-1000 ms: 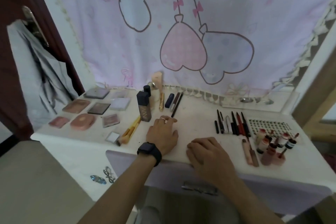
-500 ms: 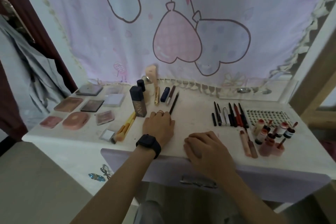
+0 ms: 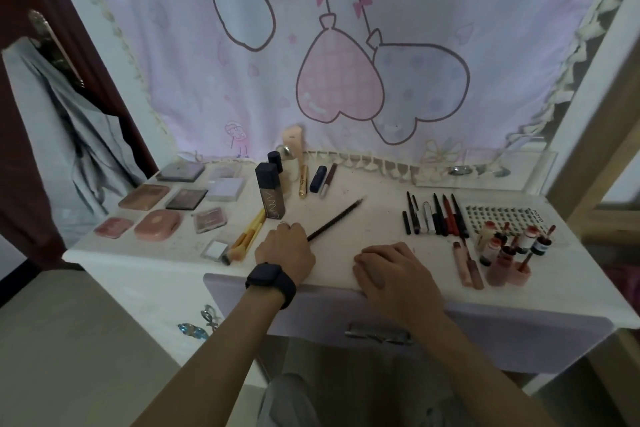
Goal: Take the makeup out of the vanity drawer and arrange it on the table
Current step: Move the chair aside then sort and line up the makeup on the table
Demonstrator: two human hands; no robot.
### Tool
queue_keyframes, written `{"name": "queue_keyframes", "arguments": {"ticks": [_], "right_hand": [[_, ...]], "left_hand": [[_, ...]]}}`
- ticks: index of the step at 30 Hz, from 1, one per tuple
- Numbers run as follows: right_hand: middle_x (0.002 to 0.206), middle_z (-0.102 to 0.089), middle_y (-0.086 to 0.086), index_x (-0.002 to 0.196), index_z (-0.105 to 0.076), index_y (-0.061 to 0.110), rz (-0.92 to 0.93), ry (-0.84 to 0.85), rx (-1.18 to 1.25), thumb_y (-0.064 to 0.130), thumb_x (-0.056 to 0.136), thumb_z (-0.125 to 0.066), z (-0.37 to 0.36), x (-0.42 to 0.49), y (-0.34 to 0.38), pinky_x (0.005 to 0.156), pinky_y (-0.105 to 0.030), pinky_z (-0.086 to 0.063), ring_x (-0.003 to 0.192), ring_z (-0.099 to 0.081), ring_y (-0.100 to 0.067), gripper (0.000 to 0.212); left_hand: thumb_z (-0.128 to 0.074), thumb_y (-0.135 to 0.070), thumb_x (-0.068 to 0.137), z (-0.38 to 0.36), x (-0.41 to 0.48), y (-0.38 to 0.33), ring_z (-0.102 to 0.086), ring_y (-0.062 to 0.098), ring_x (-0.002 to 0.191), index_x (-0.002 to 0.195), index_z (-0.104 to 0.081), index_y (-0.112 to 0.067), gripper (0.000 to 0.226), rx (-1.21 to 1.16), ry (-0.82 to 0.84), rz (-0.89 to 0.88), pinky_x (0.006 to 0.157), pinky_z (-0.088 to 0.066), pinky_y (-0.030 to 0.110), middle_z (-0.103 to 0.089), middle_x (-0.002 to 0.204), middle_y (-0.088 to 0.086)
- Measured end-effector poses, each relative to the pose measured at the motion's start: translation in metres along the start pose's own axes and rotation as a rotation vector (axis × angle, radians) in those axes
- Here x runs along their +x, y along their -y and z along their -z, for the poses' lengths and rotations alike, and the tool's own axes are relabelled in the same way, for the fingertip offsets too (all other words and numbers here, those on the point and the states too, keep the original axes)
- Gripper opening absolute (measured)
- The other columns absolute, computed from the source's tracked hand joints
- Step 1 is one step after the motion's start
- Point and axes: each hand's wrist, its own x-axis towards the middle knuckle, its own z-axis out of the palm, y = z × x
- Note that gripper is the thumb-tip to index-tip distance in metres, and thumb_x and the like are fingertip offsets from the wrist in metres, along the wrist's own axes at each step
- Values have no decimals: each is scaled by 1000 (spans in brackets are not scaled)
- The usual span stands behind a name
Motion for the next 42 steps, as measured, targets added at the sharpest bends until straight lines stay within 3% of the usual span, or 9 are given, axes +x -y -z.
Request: {"name": "queue_keyframes", "arguments": {"ticks": [7,12,17,23,27,30,35,39,42], "right_hand": [[107,-63,14,118,-68,24,-272,106,190,50,98,-54,13,3,8,86,-25,-45,100,-55,-7,35],[75,-65,10,80,-61,25,-559,-73,529,66,92,-37,35,17,14,57,-8,-42,65,-58,3,49],[54,-39,2,65,-48,13,-614,-75,765,42,104,-46,49,12,19,52,-32,-26,50,-33,-14,49],[54,-37,4,72,-50,12,-629,18,942,40,105,-47,63,3,41,45,-26,-25,47,-30,-11,43],[49,-36,-1,63,-45,14,-623,-20,860,41,103,-49,76,-4,49,42,-23,-29,44,-33,-13,49],[48,-33,0,59,-42,16,-585,-16,788,37,103,-50,88,-10,44,42,-24,-27,43,-30,-13,49],[50,-34,-5,58,-45,17,-533,-26,790,26,104,-48,105,-19,44,45,-30,-26,45,-31,-18,47],[46,-35,-1,54,-47,20,-420,-33,767,33,100,-48,113,-26,47,41,-28,-26,42,-31,-17,48],[46,-37,5,56,-45,14,-372,81,671,38,99,-47,113,-29,43,46,-31,-31,43,-35,-13,50]], "left_hand": [[-43,-28,103,1,-44,29,-56,17,92,114,-59,-22,20,-297,-18,-30,79,-50,32,-54,109,0],[-47,-27,103,-4,-73,46,-55,8,87,111,-59,-26,14,-469,-131,-143,79,-52,30,-49,106,-9],[-45,-24,103,3,-82,48,-55,14,94,116,-59,-22,19,-394,-163,-270,82,-52,36,-51,114,-5],[-42,-37,103,15,-85,4,-56,18,96,123,-57,-22,30,-120,-313,-556,86,-42,32,-62,111,-1],[-34,-41,106,23,-89,-28,-46,15,69,121,-54,-18,35,-208,-172,-608,61,-50,35,-54,102,0],[-34,-44,105,25,-92,-28,-54,20,69,114,-58,-19,35,-309,-17,-622,66,-50,41,-60,92,-1],[-51,-41,101,43,-99,-33,-45,11,59,91,-73,-33,26,-745,311,-587,57,-35,25,-53,64,-11],[-53,-49,97,58,-99,-22,-33,9,48,93,-76,-33,28,-964,724,-500,46,-30,18,-41,55,-9],[-52,-48,98,60,-99,-16,-39,17,52,99,-77,-33,29,-850,655,-531,51,-34,24,-50,59,1]]}}
